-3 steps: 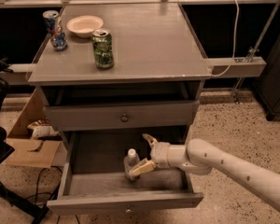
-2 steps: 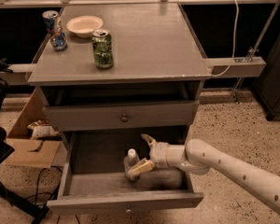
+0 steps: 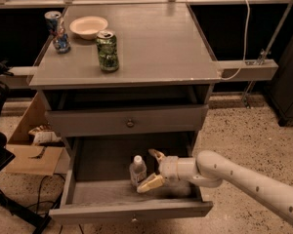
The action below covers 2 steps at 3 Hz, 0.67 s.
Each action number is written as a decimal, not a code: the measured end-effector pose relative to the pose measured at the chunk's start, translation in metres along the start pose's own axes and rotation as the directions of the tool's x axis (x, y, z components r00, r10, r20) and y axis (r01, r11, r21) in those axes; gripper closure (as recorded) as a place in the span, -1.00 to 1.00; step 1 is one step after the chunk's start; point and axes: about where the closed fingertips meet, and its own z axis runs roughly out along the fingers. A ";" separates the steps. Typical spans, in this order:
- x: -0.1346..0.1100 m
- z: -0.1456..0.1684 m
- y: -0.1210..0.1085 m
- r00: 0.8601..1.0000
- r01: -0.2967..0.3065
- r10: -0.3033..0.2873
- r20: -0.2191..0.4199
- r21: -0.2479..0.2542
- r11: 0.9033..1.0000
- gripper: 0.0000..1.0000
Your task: Pick blue plastic bottle from middle drawer and place on counter
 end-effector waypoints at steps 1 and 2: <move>0.004 0.020 0.007 1.000 -0.008 0.009 0.027 -0.044 0.999 -0.94; -0.001 0.031 0.007 0.998 0.006 -0.003 0.057 -0.054 0.999 -0.46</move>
Offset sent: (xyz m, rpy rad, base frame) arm 0.0042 0.0387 -0.0094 0.0901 -0.0211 0.0524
